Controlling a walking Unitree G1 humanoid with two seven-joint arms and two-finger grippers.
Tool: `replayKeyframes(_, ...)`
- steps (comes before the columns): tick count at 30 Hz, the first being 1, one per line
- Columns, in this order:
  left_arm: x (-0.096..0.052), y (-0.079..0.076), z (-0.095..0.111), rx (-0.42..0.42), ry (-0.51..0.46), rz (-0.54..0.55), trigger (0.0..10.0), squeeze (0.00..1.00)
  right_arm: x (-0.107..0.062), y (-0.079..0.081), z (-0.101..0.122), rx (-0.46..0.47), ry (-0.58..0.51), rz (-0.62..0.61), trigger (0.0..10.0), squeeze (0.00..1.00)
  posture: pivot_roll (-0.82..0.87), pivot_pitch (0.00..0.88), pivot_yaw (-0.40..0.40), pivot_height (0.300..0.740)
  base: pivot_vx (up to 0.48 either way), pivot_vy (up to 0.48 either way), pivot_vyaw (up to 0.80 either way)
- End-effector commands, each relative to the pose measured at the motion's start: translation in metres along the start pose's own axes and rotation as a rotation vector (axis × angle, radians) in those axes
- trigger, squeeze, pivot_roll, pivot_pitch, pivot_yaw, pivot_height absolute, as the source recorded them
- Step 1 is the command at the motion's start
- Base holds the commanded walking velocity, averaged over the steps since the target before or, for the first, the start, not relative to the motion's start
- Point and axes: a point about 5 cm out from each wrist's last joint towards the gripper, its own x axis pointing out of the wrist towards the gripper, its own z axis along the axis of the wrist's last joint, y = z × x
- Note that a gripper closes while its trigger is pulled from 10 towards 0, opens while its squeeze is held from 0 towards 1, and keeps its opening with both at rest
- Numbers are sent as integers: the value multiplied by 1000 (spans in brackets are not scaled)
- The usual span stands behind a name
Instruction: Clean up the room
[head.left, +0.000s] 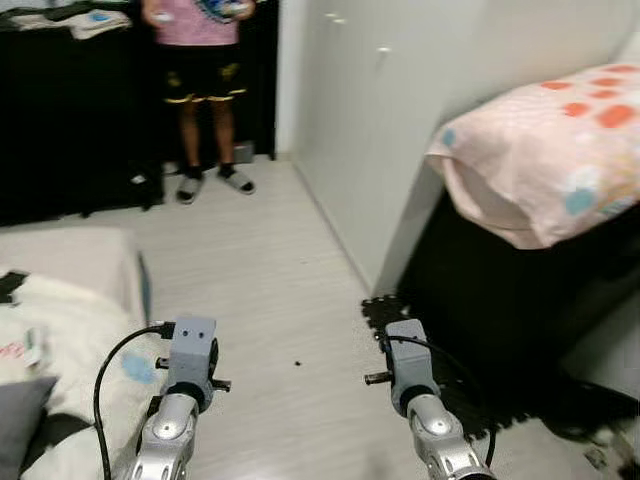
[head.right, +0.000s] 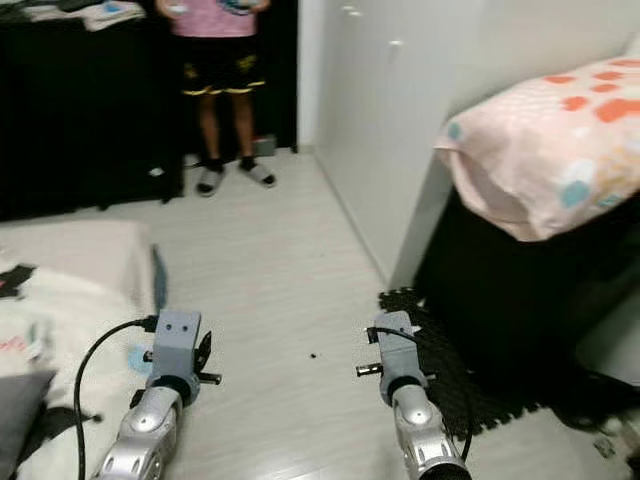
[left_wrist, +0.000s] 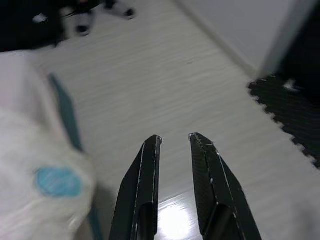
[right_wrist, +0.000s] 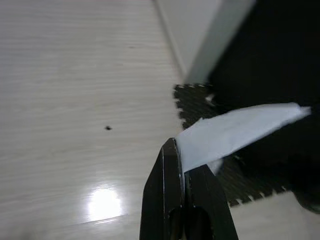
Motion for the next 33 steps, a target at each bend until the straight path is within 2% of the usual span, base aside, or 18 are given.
replayKeyframes(1, -2, -1, -4, 20, 10, -12, 10000, 0, 0, 1, -2, -7, 8, 2, 10000, 0, 81, 75, -64, 740, 0, 0, -800)
replayKeyframes(7, -2, 0, -3, 66, 1, -43, 10000, 0, 0, 5, -3, 4, 12, -4, 10000, 0, 100, 73, -31, 740, 0, 0, -800)
replayKeyframes(9, -1, 5, -2, 90, 4, -54, 10000, 0, -1, 10, -5, 24, 17, -12, 10000, 0, 117, 74, -3, 740, 0, 0, -800)
replayKeyframes(17, 2, 18, -3, 64, 31, -12, 10000, 0, -3, 15, -9, 48, 25, -28, 10000, 0, 124, 78, 25, 740, 0, 0, -800)
replayKeyframes(33, 1, 11, -2, 80, 24, -35, 10000, 0, -1, 13, -8, 42, 27, -32, 10000, 0, 124, 82, 17, 740, 0, 0, -800)
